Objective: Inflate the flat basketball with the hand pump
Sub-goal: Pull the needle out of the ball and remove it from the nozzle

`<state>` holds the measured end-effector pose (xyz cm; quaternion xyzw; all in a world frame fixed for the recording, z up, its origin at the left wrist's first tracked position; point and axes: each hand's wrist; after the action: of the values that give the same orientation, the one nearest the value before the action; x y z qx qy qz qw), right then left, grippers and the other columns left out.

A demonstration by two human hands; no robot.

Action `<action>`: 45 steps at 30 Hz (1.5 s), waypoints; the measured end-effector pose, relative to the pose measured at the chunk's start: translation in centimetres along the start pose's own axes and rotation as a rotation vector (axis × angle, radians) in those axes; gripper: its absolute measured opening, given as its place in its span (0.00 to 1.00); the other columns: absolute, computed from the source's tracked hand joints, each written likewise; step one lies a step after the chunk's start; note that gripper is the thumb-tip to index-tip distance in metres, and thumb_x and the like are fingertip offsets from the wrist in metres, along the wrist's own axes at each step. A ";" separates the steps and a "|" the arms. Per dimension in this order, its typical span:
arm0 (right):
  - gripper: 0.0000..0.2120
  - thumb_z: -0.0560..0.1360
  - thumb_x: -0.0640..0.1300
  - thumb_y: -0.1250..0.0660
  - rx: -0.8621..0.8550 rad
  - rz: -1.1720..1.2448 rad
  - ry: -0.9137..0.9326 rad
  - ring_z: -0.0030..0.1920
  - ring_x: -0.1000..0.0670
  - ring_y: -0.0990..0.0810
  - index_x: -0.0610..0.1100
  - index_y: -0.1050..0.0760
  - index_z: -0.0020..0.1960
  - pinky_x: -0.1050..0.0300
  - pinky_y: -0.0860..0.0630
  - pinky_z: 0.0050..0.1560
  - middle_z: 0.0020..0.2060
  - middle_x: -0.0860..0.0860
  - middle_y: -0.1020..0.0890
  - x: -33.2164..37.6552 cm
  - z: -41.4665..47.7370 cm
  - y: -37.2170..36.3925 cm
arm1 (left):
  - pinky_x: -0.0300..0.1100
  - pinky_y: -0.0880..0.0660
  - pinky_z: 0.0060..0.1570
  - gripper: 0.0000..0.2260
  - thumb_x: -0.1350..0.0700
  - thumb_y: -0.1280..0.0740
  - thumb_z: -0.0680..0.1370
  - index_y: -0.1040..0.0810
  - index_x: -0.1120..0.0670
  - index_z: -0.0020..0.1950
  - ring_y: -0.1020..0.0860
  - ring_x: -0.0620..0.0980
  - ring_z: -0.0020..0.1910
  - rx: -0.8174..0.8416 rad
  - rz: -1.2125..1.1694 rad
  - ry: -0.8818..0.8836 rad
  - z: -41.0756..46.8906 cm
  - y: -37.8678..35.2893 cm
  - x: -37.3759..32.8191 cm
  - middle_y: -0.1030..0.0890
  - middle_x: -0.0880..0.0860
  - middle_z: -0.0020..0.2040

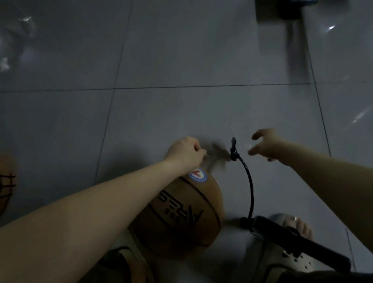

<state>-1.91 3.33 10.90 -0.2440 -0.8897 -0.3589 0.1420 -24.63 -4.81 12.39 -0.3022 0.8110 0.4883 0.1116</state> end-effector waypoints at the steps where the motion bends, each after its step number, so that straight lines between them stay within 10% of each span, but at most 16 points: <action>1: 0.27 0.72 0.38 0.25 0.012 0.013 0.017 0.52 0.42 0.23 0.39 0.30 0.69 0.49 0.25 0.54 0.60 0.39 0.24 -0.1 0.4 -0.5 | 0.42 0.31 0.36 0.11 0.51 0.33 0.79 0.20 0.57 0.42 0.23 0.51 0.38 0.013 -0.022 -0.021 0.5 -0.4 -0.4 0.20 0.51 0.37; 4: 0.28 0.72 0.42 0.24 0.019 -0.019 0.079 0.60 0.40 0.23 0.40 0.28 0.69 0.53 0.27 0.53 0.63 0.39 0.24 -0.2 1.9 -2.0 | 0.40 0.31 0.35 0.08 0.52 0.30 0.77 0.17 0.54 0.40 0.21 0.46 0.38 0.034 -0.054 -0.079 1.7 -1.3 -1.2 0.18 0.48 0.36; 10: 0.13 0.73 0.43 0.25 -0.009 -0.053 0.114 0.46 0.45 0.18 0.40 0.20 0.55 0.51 0.19 0.46 0.43 0.45 0.18 -0.3 3.9 -3.6 | 0.41 0.25 0.44 0.06 0.53 0.31 0.78 0.14 0.51 0.47 0.20 0.44 0.44 0.025 -0.067 -0.111 1.9 -1.4 -1.7 0.16 0.46 0.44; 19: 0.05 0.74 0.33 0.29 0.053 0.184 0.123 0.37 0.48 0.20 0.38 0.20 0.49 0.54 0.20 0.39 0.42 0.41 0.17 0.8 0.6 -1.0 | 0.39 0.24 0.53 0.07 0.56 0.32 0.79 0.15 0.53 0.53 0.20 0.46 0.51 -0.022 -0.183 -0.110 0.8 0.0 -2.0 0.16 0.49 0.52; 23: 0.05 0.72 0.32 0.29 0.120 0.277 0.150 0.36 0.48 0.20 0.37 0.19 0.48 0.56 0.20 0.38 0.40 0.42 0.17 2.5 -3.9 1.2 | 0.28 0.29 0.43 0.06 0.57 0.30 0.77 0.14 0.52 0.51 0.20 0.41 0.46 -0.069 -0.210 -0.154 -0.8 1.6 -3.4 0.17 0.45 0.46; 30: 0.06 0.74 0.38 0.27 0.147 0.374 0.096 0.34 0.49 0.19 0.36 0.18 0.48 0.57 0.21 0.35 0.39 0.43 0.14 3.6 -12.9 2.7 | 0.38 0.23 0.51 0.05 0.57 0.29 0.76 0.14 0.51 0.50 0.19 0.42 0.47 -0.023 -0.144 -0.257 -7.6 5.3 -5.5 0.18 0.43 0.43; 37: 0.12 0.66 0.30 0.25 0.080 0.496 -0.093 0.31 0.51 0.30 0.33 0.19 0.49 0.59 0.34 0.29 0.36 0.42 0.21 2.6 -19.9 1.0 | 0.38 0.23 0.53 0.07 0.55 0.29 0.77 0.14 0.52 0.53 0.19 0.43 0.49 0.014 -0.060 -0.346 -16.4 7.2 -7.7 0.15 0.48 0.51; 45: 0.05 0.76 0.40 0.32 0.410 0.588 -0.253 0.22 0.54 0.31 0.40 0.26 0.48 0.61 0.33 0.26 0.30 0.49 0.32 1.3 -22.1 0.7 | 0.42 0.20 0.50 0.06 0.54 0.26 0.75 0.15 0.50 0.51 0.20 0.42 0.47 -0.038 -0.053 -0.380 -19.8 6.4 -9.2 0.17 0.46 0.47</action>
<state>-0.96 -11.44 27.35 -0.4977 -0.8455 -0.0846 0.1739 -18.97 -16.15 31.27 -0.2278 0.7578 0.5485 0.2702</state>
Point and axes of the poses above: each hand's wrist, its own z-axis towards the middle knuckle, its own y-axis out of the back of the hand, x = y × z
